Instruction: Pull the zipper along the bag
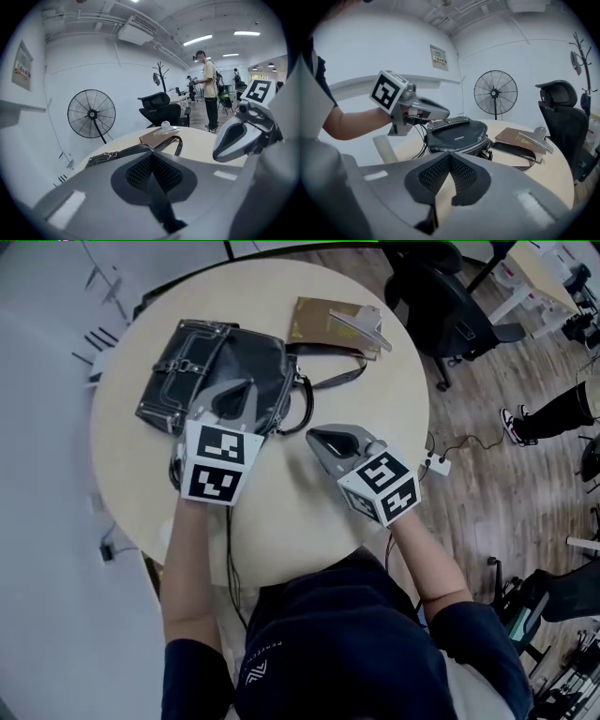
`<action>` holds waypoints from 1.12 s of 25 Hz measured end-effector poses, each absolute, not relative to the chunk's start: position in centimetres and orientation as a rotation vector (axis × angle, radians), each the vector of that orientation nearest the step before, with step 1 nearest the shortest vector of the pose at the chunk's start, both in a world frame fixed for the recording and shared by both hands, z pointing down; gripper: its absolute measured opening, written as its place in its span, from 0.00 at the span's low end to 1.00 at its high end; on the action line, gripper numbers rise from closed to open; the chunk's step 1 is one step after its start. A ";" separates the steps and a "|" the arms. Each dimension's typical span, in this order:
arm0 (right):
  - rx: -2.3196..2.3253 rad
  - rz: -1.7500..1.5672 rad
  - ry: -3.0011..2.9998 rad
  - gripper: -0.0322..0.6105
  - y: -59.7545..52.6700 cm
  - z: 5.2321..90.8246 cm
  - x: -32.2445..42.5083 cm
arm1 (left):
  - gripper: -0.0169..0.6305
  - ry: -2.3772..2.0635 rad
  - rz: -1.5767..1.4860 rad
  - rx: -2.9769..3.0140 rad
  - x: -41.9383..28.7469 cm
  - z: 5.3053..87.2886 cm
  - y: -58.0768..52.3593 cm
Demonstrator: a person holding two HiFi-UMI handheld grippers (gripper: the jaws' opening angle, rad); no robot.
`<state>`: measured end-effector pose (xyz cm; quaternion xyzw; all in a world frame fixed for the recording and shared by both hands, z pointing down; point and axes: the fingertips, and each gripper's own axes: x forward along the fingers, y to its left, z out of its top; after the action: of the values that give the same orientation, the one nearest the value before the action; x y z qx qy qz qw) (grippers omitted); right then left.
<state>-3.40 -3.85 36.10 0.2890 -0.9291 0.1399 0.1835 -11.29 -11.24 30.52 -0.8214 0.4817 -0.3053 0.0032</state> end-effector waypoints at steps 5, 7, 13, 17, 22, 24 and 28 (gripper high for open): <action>0.872 0.356 -2.612 0.05 -3.8 34.9 -2.9 | 0.05 1.623 -0.873 -2.577 -11.4 30.2 -7.8; 0.886 0.348 -2.609 0.05 -3.7 34.7 -2.9 | 0.05 1.653 -0.835 -2.576 -11.4 30.1 -6.6; 0.913 0.356 -2.602 0.05 -3.7 34.3 -2.4 | 0.05 1.786 -0.704 -2.583 -12.0 30.6 -3.9; 0.954 0.384 -2.606 0.05 -3.8 34.0 -1.6 | 0.05 1.888 -0.600 -2.571 -12.6 31.2 -2.0; 1.007 0.424 -2.619 0.05 -3.9 34.0 -1.0 | 0.05 1.964 -0.589 -2.608 -12.9 33.2 0.0; 1.027 0.430 -2.623 0.05 -3.9 34.1 -0.9 | 0.05 1.990 -0.577 -2.615 -12.9 33.8 0.7; 1.025 0.456 -2.624 0.05 -3.8 34.5 -1.2 | 0.05 2.050 -0.574 -2.626 -13.2 35.2 1.9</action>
<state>-1.20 -3.79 34.47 0.3555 -0.9099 0.1582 0.1435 -13.22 1.86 35.21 -0.7713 0.6021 -0.1685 -0.1191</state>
